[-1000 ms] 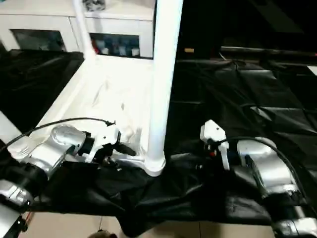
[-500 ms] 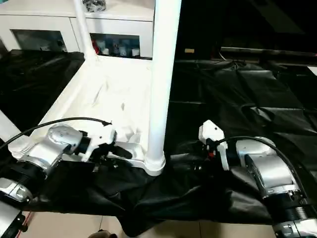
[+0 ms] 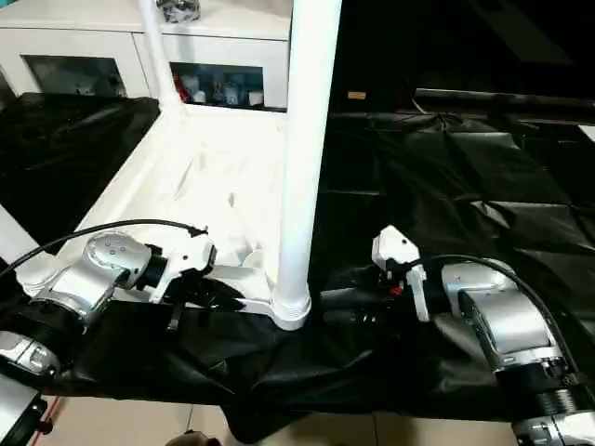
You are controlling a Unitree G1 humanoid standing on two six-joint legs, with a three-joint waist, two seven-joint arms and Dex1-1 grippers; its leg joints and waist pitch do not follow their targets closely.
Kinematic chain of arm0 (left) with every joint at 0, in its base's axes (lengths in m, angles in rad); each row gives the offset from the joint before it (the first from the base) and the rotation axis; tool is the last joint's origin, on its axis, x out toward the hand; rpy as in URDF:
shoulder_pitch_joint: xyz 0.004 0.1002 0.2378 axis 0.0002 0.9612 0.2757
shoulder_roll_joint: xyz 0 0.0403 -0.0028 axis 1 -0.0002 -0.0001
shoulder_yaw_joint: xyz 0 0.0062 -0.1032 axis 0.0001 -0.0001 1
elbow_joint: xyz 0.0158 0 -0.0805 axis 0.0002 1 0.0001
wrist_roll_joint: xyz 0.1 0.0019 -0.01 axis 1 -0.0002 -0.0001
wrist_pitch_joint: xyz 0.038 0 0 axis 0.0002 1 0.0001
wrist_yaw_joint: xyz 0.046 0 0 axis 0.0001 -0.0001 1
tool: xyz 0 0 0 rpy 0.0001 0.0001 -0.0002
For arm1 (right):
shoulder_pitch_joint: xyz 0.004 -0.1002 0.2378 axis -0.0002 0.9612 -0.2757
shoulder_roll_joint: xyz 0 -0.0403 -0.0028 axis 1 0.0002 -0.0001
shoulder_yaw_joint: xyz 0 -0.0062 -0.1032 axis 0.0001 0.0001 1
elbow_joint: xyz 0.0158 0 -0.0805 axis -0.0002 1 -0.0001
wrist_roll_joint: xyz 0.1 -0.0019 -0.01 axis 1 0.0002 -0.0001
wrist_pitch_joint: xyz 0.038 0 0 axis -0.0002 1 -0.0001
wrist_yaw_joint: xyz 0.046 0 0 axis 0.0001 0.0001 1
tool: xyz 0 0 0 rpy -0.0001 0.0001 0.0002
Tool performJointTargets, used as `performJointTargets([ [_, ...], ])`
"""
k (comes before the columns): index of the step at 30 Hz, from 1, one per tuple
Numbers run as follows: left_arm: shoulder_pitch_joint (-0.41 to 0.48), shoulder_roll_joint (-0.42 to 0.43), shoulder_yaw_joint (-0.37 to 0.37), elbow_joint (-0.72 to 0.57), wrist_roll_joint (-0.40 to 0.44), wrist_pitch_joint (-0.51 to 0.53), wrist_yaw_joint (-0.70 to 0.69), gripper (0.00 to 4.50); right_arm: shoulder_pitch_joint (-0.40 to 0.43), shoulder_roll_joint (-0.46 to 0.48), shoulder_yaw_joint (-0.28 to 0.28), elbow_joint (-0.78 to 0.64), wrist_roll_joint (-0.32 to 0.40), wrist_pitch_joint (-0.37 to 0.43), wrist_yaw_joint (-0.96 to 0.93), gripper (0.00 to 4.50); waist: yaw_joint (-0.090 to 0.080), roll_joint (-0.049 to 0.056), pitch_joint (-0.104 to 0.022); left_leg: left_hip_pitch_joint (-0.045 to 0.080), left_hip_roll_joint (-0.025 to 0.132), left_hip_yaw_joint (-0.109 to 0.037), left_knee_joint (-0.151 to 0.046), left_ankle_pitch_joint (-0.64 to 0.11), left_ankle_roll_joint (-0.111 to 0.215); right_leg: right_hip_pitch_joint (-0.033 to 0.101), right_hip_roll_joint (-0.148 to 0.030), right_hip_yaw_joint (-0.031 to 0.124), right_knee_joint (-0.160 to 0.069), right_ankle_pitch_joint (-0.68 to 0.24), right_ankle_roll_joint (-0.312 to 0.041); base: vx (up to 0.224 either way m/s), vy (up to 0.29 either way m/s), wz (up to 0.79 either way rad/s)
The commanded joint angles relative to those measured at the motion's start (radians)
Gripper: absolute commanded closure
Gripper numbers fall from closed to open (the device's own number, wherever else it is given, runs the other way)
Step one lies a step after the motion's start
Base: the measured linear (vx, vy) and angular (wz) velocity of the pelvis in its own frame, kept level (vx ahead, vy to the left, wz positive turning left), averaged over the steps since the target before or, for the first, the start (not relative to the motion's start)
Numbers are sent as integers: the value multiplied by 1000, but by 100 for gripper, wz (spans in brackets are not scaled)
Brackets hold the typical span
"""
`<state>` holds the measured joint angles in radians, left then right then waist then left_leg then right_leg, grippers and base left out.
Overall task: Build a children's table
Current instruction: Rotate leg to tighten
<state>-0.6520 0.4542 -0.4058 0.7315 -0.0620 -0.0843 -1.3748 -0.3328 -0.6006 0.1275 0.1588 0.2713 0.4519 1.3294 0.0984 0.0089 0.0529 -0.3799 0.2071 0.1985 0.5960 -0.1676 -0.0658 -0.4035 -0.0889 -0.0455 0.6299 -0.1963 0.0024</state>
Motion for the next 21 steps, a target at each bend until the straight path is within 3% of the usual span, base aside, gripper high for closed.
performJointTargets([
  [1,43,1,-2,-1,19,76,29,448,-9,14,16,-21,12,3,-7,6,7,-6,-64,18,27,-15,-73,-267,11,44,-52,32,-84,-229,-226,0,0,0],
  [2,48,-6,2,-8,16,92,42,448,-9,21,19,-18,6,-10,-14,6,6,-7,-65,18,29,-15,-73,-264,8,44,-53,33,-80,-218,-230,0,0,0],
  [3,54,-28,15,-18,10,127,78,448,-14,46,23,4,-26,-77,-55,6,4,-7,-64,18,27,-14,-73,-263,9,42,-53,33,-82,-215,-233,0,0,0],
  [6,62,-64,33,-33,1,166,127,448,-30,88,23,52,-69,-159,-127,6,-2,-10,-62,21,25,-14,-72,-281,0,37,-56,34,-88,-266,-222,0,0,0],
  [9,70,-103,42,-65,-7,207,179,448,-45,124,34,94,-95,-209,-178,6,-4,-15,-59,20,22,-16,-74,-292,5,39,-55,34,-97,-336,-191,0,0,0],
  [12,78,-123,43,-108,-6,251,201,448,-65,155,42,137,-117,-228,-223,6,-9,-13,-58,18,21,-18,-76,-298,6,39,-55,33,-102,-380,-169,0,0,0],
  [15,85,-132,46,-143,-2,283,214,448,-92,177,50,204,-153,-277,-271,6,-12,-12,-60,18,20,-17,-76,-278,8,38,-51,34,-100,-346,-174,0,0,0],
  [16,85,-134,47,-146,1,289,224,448,-100,182,52,223,-157,-281,-277,6,-12,-17,-61,20,20,-15,-74,-274,12,36,-51,35,-97,-329,-180,0,0,0],
  [19,85,-138,49,-153,5,297,229,448,-119,197,49,258,-160,-284,-300,6,-11,-14,-62,18,19,-14,-74,-246,25,40,-48,35,-93,-280,-192,0,0,0],
  [21,89,-140,50,-172,4,311,226,450,-137,210,47,293,-161,-295,-312,32,-11,-16,-64,16,18,-13,-73,-239,28,41,-48,34,-91,-257,-196,0,0,0],
])
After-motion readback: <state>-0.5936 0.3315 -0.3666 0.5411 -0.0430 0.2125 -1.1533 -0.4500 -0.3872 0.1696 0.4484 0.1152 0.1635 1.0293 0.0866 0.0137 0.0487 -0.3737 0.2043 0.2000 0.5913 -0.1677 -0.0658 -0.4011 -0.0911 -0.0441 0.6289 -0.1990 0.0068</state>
